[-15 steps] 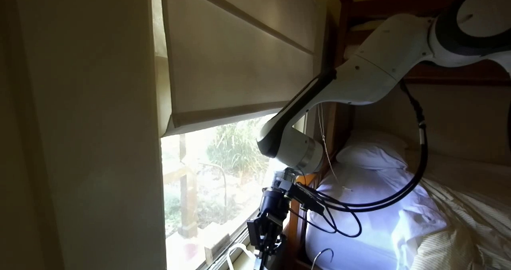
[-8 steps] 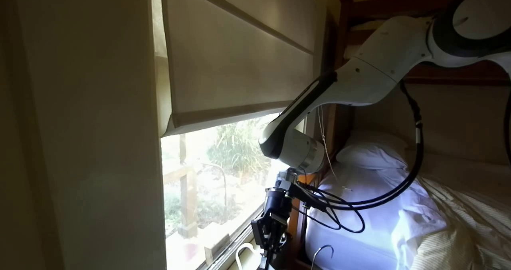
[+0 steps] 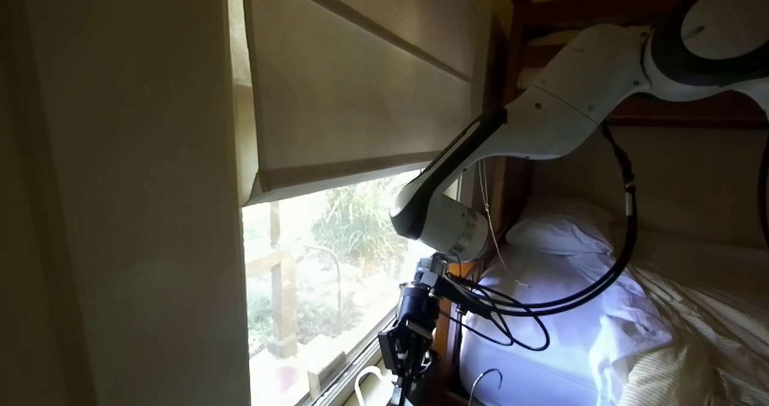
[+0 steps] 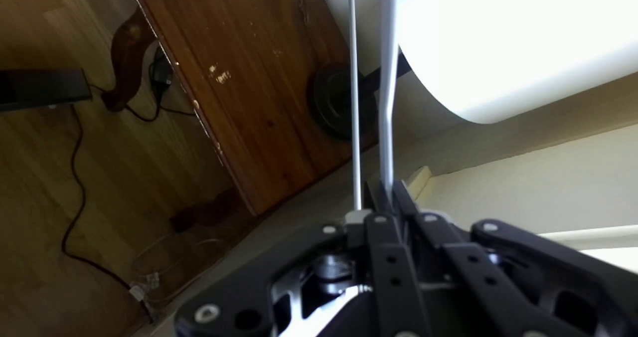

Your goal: Remove the coat hanger from the bed and put it on the table on the left

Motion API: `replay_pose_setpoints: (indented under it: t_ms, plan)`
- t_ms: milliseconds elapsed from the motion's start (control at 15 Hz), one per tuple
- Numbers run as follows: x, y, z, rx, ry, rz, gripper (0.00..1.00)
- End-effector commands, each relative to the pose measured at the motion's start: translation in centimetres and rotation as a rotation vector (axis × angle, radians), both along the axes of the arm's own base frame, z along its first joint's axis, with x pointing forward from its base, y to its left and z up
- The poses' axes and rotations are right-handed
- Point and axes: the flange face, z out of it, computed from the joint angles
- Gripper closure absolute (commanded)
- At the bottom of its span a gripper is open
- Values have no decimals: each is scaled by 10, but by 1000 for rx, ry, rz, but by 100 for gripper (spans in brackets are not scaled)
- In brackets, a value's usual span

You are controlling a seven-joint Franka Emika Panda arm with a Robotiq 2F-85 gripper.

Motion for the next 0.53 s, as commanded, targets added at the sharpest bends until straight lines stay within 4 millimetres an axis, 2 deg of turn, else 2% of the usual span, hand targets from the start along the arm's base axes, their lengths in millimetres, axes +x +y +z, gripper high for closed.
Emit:
replay_pose_setpoints:
  t_ms: [0,200,467]
  plan:
    - [-15,0,-15,-33,81,39,99]
    - [-33,8,-42,-40,137,163,99]
    - [-40,30,-77,-9,152,210,99]
